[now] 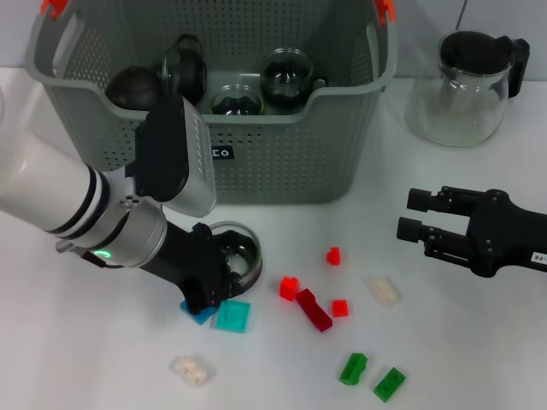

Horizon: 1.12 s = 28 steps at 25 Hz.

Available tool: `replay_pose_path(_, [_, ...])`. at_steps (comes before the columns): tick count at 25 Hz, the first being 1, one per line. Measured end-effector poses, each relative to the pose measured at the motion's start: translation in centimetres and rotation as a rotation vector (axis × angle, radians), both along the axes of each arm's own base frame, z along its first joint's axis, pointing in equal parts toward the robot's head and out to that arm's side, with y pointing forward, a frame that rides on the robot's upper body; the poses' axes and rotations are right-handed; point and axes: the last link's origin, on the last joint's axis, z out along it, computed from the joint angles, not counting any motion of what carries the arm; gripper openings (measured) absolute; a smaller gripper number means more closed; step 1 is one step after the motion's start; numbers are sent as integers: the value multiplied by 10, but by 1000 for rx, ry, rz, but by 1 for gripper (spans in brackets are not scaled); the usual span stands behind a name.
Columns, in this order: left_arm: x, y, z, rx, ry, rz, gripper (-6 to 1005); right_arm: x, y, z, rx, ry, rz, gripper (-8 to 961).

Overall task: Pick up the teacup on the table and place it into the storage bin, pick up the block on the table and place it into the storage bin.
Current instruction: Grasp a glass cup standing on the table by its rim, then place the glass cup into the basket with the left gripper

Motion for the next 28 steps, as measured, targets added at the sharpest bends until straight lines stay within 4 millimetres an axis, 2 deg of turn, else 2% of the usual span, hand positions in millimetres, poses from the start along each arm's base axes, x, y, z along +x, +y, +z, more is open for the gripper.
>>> replay_pose_path(4, [5, -2, 8, -8, -27, -6, 106, 0, 0, 0, -1, 0, 0, 550])
replay_pose_path(9, [10, -14, 35, -62, -148, -1, 45, 1, 0, 1, 3, 1, -3, 552])
replay_pose_path(18, [22, -33, 110, -82, -675, -69, 45, 1, 0, 1, 8, 9, -8, 552])
replay_pose_path(22, [31, -25, 139, 24, -905, -53, 45, 1, 0, 1, 8, 9, -9, 552])
replay_pose_path(23, [37, -17, 151, 74, -971, -33, 45, 1, 0, 1, 8, 9, -9, 552])
replay_pose_path(25, [40, -13, 154, 90, -988, -25, 46, 1, 0, 1, 9, 9, -10, 552])
replay_pose_path(28, [59, 19, 170, 193, -989, 73, 46, 0, 0, 0, 9, 10, -8, 552])
